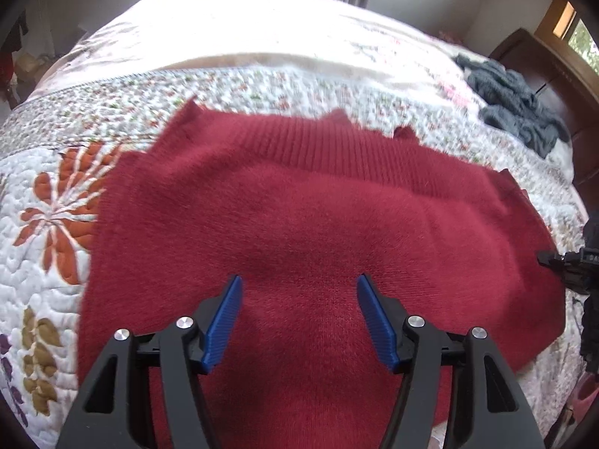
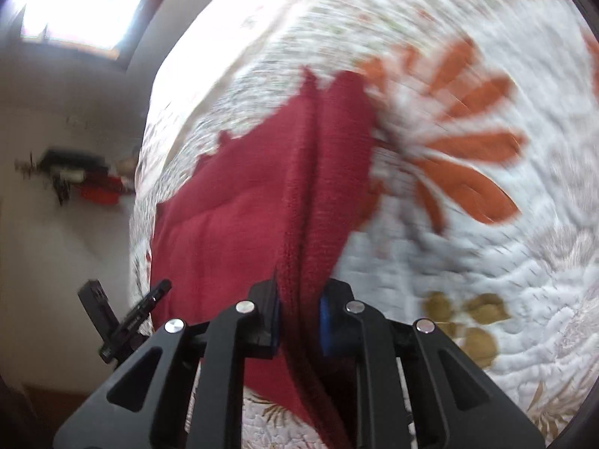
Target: Fold small clothes
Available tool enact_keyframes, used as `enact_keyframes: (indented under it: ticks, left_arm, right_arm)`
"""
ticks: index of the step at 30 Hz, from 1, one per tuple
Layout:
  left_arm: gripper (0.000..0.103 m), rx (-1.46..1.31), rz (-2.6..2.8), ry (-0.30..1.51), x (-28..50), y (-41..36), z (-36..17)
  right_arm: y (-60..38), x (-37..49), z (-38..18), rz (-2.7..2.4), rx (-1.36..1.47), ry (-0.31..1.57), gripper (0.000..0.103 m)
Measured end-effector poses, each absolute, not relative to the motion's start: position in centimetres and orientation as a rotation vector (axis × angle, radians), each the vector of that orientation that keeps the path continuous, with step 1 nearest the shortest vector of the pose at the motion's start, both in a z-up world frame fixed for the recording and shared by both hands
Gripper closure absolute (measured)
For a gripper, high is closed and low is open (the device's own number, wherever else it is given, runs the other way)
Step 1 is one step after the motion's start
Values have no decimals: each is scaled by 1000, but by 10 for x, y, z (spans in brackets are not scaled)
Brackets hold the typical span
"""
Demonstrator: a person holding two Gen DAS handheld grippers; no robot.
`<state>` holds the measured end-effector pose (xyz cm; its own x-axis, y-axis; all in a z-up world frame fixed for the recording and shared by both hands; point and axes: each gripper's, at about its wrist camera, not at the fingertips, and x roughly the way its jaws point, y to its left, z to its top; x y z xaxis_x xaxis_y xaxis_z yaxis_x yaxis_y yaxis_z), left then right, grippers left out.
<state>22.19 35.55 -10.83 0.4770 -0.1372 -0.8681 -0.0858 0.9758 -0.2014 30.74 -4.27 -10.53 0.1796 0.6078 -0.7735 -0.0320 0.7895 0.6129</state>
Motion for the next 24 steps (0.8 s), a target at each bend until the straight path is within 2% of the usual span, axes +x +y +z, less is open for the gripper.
enact_keyframes:
  ticks: [4, 9, 19, 22, 24]
  left_arm:
    - [39, -244, -35, 1061, 214, 366, -96]
    - [39, -280, -29, 1052, 209, 380, -88]
    - [39, -327, -33, 1044, 202, 394, -86]
    - [39, -340, -36, 1044, 201, 396, -86]
    - [39, -353, -38, 1043, 201, 397, -86]
  right_arm:
    - [6, 312, -73, 527, 420, 1323, 90]
    - [69, 313, -60, 566, 302, 1349, 90]
    - [141, 311, -95, 542, 198, 1439, 89]
    - [148, 310, -105, 550, 201, 1463, 82]
    - [148, 310, -110, 577, 245, 1485, 72]
